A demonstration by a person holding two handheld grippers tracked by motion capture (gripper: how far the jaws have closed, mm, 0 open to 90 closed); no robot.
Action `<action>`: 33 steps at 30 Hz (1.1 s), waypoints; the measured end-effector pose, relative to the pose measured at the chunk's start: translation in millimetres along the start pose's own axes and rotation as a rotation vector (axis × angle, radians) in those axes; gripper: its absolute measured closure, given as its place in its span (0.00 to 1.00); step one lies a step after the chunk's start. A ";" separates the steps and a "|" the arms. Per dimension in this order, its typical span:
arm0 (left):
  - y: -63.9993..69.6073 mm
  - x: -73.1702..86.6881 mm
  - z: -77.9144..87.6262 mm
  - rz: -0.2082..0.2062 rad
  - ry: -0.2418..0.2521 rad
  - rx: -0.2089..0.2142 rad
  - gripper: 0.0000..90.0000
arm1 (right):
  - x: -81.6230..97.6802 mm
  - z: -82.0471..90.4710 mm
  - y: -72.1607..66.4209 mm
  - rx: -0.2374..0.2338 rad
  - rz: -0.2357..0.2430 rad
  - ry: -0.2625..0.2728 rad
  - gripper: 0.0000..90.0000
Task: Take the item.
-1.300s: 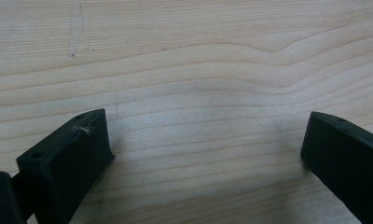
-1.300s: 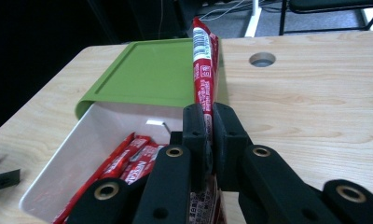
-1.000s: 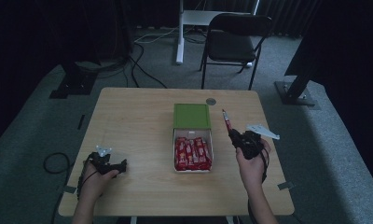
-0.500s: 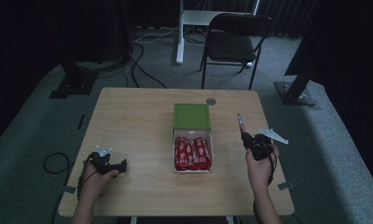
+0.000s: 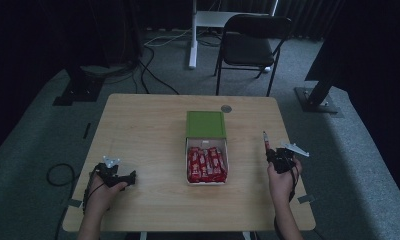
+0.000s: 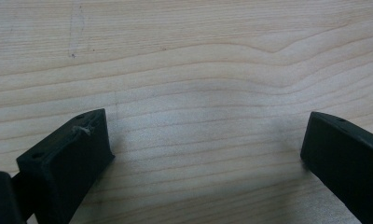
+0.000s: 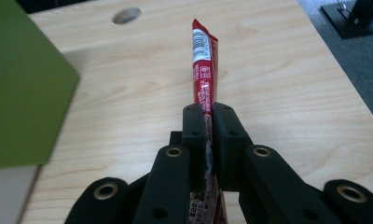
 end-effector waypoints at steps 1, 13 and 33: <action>0.0 0.0 0.0 0.000 0.000 0.000 0.02 | 1.4 -2.3 2.5 0.005 -0.003 -0.008 0.94; 0.0 0.0 0.0 0.000 0.000 0.000 0.02 | 9.7 -21.6 20.7 0.033 -0.011 -0.047 0.94; 0.0 0.0 0.0 0.000 0.000 0.000 0.02 | 20.5 -36.2 29.9 0.053 -0.002 -0.121 0.93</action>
Point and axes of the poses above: each handheld gripper's, and its own axes: z roughly backward along the jaws, x roughly out of its underside, y roughly to its right, the point moved 6 cm from there along -z, roughly forward along the jaws, and after that the axes turned 7 degrees about -y, right-handed, at the moved point
